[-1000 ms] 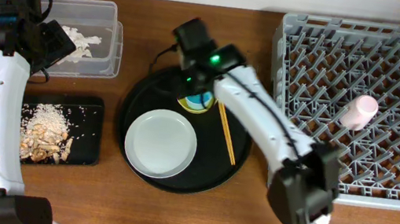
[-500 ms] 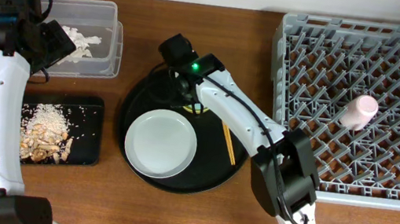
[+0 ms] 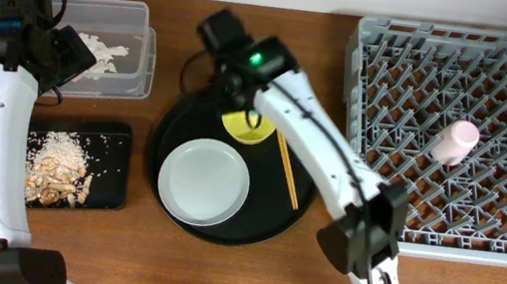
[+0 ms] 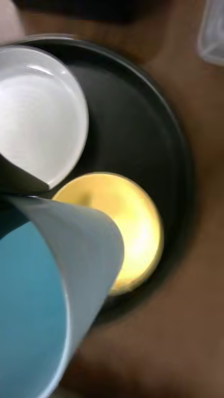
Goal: Sort waste into correct bins and load items into the dishwasher rack
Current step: 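Carry the blue cup into the rack and set it upside down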
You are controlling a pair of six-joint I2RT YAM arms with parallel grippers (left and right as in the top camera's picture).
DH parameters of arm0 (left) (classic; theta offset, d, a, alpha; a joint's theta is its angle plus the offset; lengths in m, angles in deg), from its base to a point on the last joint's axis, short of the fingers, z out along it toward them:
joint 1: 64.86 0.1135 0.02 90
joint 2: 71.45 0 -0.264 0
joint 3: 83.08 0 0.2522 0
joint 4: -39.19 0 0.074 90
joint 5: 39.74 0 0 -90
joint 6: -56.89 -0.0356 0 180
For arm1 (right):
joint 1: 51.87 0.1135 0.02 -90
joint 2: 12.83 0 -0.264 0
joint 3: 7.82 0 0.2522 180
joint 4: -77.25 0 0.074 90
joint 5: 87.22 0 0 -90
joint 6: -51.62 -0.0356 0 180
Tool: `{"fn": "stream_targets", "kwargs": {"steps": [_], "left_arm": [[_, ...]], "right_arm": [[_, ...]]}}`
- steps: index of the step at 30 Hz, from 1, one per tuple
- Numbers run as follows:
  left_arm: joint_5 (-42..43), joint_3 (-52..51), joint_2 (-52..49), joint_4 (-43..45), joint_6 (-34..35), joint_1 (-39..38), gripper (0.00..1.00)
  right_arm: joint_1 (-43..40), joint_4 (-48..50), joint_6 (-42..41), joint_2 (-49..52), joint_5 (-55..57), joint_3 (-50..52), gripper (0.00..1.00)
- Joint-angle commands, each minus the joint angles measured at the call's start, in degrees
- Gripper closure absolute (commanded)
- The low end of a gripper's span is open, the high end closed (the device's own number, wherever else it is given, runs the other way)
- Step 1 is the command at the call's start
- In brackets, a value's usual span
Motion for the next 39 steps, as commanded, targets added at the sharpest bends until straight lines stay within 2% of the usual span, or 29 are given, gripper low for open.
{"fn": "stream_targets", "kwargs": {"steps": [1, 3, 6, 7, 9, 11, 14, 16, 18, 21, 24, 26, 32, 37, 39], "left_arm": [[-0.57, 0.46, 0.72, 0.07, 0.35, 0.28, 0.01], [-0.57, 0.46, 0.72, 0.07, 0.35, 0.28, 0.01], [-0.57, 0.46, 0.72, 0.07, 0.33, 0.28, 0.01], [-0.57, 0.46, 0.72, 0.07, 0.35, 0.28, 0.01], [-0.57, 0.46, 0.72, 0.07, 0.35, 0.28, 0.01], [-0.57, 0.46, 0.72, 0.07, 0.35, 0.28, 0.01], [-0.57, 0.46, 0.72, 0.07, 0.35, 0.31, 0.01], [-0.57, 0.46, 0.72, 0.07, 0.35, 0.31, 0.01], [-0.57, 0.46, 0.72, 0.07, 0.35, 0.28, 0.01], [-0.57, 0.46, 0.72, 0.07, 0.35, 0.28, 0.01], [-0.57, 0.46, 0.72, 0.07, 0.35, 0.31, 0.01], [-0.57, 0.46, 0.72, 0.07, 0.35, 0.28, 0.01], [-0.57, 0.46, 0.72, 0.07, 0.35, 0.28, 0.01], [-0.57, 0.46, 0.72, 0.07, 0.35, 0.28, 0.01], [-0.57, 0.46, 0.72, 0.07, 0.35, 0.28, 0.01]], "right_arm": [[-5.84, -8.48, 0.24, -0.70, 6.03, -14.58, 0.96], [-10.62, -13.18, 1.27, -0.70, 5.81, -21.14, 0.96], [-21.00, -18.62, 3.78, -0.70, -2.08, -27.12, 0.96], [-25.00, -19.96, 4.11, -0.70, -6.21, -27.78, 0.96], [-32.57, -19.96, 8.68, -0.70, -20.24, -27.10, 0.96], [-40.57, -19.96, 9.92, -0.70, -34.03, -25.22, 0.96], [-47.41, -19.96, 11.41, -1.05, -47.39, -23.45, 0.96], [-50.16, -19.96, 11.41, -2.54, -50.10, -21.97, 0.96], [-51.71, -19.96, 11.56, -6.38, -44.76, -18.97, 0.96], [-51.67, -19.96, 11.56, -12.52, -32.52, -11.72, 0.96], [-52.83, -19.96, 12.09, -19.71, -29.18, 0.48, 0.96], [-55.43, -19.93, 15.37, -23.63, -29.73, 9.22, 0.96], [-64.52, -19.96, 36.87, -24.87, -54.29, 26.32, 0.96], [-70.25, -19.04, 48.98, -24.35, -68.06, 38.49, 0.96], [-72.24, -16.22, 50.18, -24.26, -71.34, 43.30, 0.96]]}}
